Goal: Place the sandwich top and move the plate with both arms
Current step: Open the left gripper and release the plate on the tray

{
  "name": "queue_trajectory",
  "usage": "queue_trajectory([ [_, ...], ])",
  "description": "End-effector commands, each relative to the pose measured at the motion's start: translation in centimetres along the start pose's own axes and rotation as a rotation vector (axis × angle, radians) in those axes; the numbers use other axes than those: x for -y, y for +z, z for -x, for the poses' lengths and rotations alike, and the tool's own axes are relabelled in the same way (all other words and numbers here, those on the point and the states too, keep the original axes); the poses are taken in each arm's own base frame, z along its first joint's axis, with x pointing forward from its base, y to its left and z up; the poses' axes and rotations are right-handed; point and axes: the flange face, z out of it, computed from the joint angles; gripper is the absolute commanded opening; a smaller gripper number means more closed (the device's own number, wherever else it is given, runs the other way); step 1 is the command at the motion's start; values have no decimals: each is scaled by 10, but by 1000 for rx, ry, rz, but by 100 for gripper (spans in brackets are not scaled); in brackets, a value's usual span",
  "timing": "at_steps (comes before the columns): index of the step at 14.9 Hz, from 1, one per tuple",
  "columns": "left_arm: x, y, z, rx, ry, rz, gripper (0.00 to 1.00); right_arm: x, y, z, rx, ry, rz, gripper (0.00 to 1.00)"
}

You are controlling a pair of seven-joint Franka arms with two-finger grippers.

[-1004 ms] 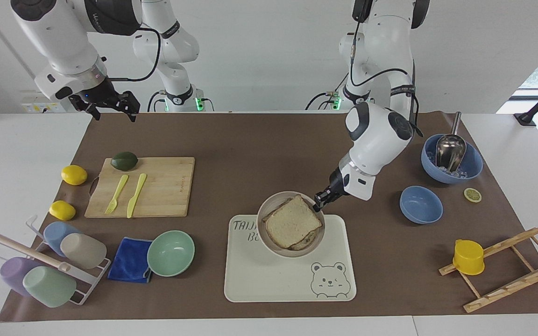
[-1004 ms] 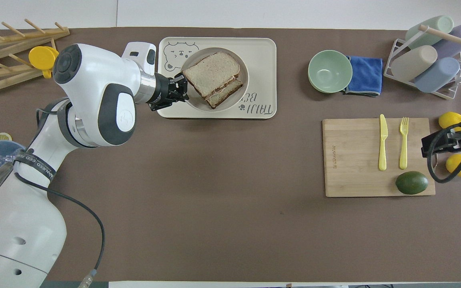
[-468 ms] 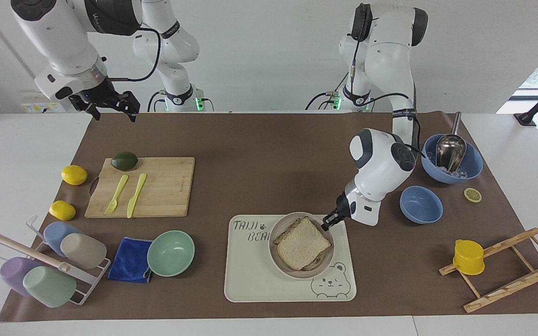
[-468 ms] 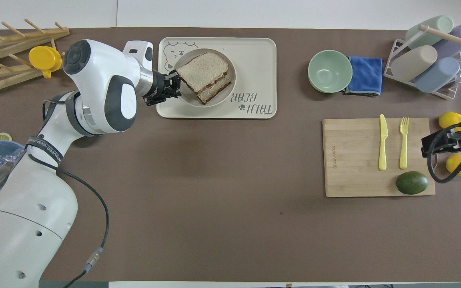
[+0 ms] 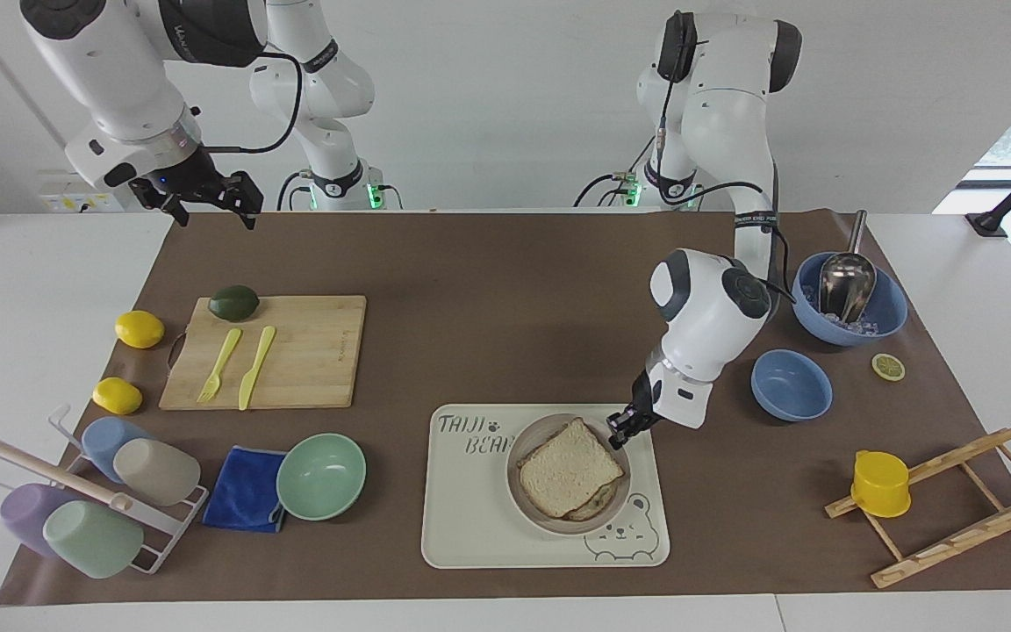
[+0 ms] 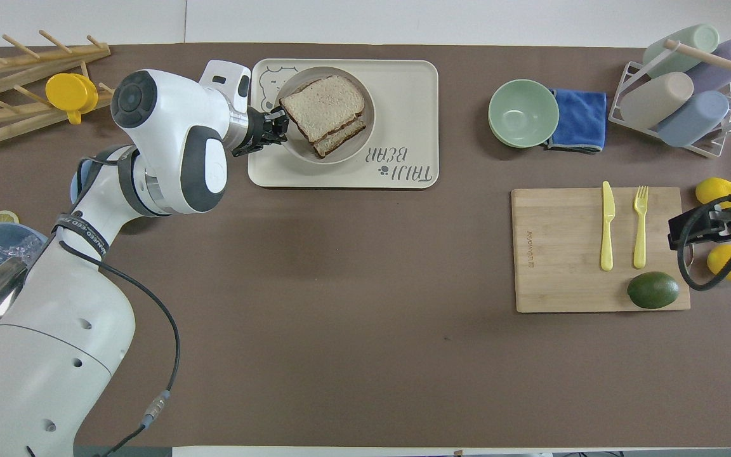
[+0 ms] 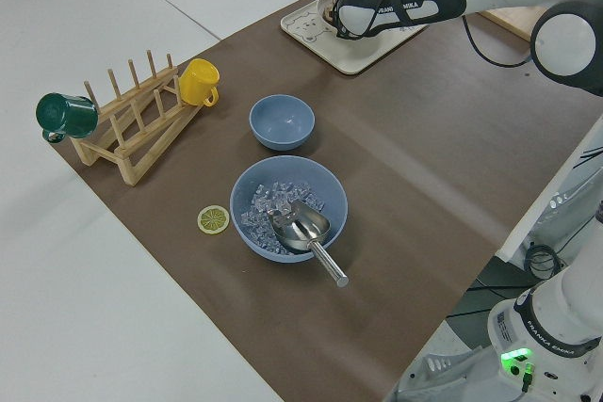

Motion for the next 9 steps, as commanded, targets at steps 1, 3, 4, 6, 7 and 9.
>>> queue_trajectory([
  [1, -7, 11, 12, -36, 44, 7, 0, -4, -3, 5, 0, -21, -17, 100],
  [3, -6, 11, 11, -34, 43, 5, 0, -4, -3, 5, 0, -19, -17, 100],
  [4, -6, 11, 11, -34, 43, 5, 0, -4, -3, 5, 0, -21, -17, 100],
  [6, -4, 12, 11, -26, 48, 0, 0, -4, -3, 5, 0, -20, -19, 100],
  [7, -3, 12, 11, -16, 56, -4, 23, -4, -3, 5, 0, -21, -17, 100],
  [9, 0, 10, 10, 6, 53, -14, 100, -4, -3, 5, 0, -20, -19, 100],
])
